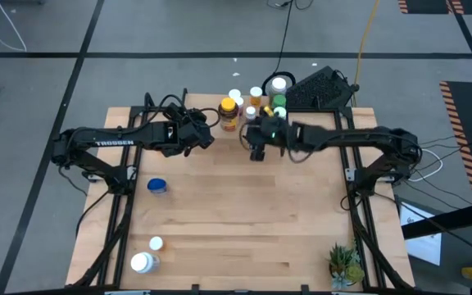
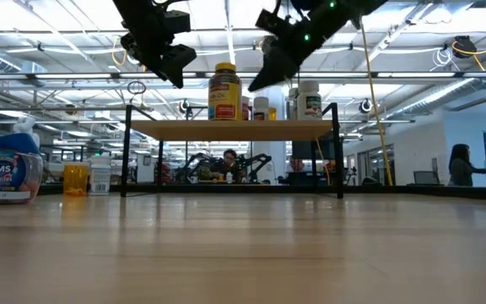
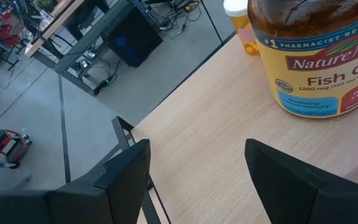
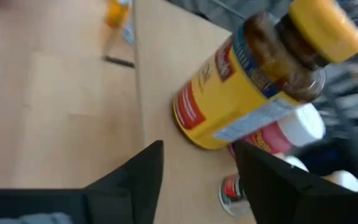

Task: Pick and place medicine bottles onto shelf by color
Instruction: Put the white and black pill bottle on the shelf

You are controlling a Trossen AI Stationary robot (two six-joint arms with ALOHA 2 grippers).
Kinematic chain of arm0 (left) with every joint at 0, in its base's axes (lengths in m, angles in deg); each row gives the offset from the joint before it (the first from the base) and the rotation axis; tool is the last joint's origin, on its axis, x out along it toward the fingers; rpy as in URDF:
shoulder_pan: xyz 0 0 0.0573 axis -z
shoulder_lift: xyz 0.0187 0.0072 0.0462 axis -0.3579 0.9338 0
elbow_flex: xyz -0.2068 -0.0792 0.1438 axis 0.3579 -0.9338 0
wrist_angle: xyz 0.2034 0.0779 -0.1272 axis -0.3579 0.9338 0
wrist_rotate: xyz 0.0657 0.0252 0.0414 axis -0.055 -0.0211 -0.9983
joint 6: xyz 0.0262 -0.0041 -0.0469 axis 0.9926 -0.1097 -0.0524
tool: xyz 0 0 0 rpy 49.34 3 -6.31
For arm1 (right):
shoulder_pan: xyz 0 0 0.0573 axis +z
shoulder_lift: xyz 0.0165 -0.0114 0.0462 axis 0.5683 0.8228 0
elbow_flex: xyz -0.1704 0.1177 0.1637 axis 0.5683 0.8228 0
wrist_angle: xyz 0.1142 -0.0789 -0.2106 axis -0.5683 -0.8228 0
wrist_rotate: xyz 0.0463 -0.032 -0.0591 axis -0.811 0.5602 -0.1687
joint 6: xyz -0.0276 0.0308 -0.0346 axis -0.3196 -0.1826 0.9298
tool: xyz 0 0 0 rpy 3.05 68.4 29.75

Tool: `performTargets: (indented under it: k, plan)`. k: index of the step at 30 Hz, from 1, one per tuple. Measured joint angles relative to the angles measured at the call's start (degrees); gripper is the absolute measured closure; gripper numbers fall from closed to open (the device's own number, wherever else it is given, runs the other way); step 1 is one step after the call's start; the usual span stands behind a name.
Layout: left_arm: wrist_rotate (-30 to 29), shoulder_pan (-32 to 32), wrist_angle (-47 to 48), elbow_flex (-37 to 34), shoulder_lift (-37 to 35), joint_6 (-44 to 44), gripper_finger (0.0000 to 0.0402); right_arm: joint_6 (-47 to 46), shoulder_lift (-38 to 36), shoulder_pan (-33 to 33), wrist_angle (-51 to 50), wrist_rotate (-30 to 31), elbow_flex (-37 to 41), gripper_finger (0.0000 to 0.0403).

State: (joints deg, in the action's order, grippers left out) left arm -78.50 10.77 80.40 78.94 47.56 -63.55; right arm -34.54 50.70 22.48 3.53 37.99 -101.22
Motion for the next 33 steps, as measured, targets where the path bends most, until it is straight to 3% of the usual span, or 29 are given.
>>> performTargets:
  k: [3,13,24,33]
  plan:
    - [0.0,0.0,-0.02,0.0,0.0,0.12,0.0135,3.84,-0.05,2.12,6.56,6.8,3.77,0.0246]
    - [-0.02,0.0,-0.85,0.02,0.0,0.52,0.0135,8.0,4.84,-0.03,15.6,7.07,5.93,0.0396]
    - [0.02,0.0,-0.89,0.02,0.0,0.5,0.0135,10.3,7.97,-2.05,18.14,14.2,5.99,0.0401]
    - [1.3,-1.44,-3.34,-1.02,0.0,0.56,0.0135,10.51,7.87,-2.75,17.93,15.36,5.99,0.0402]
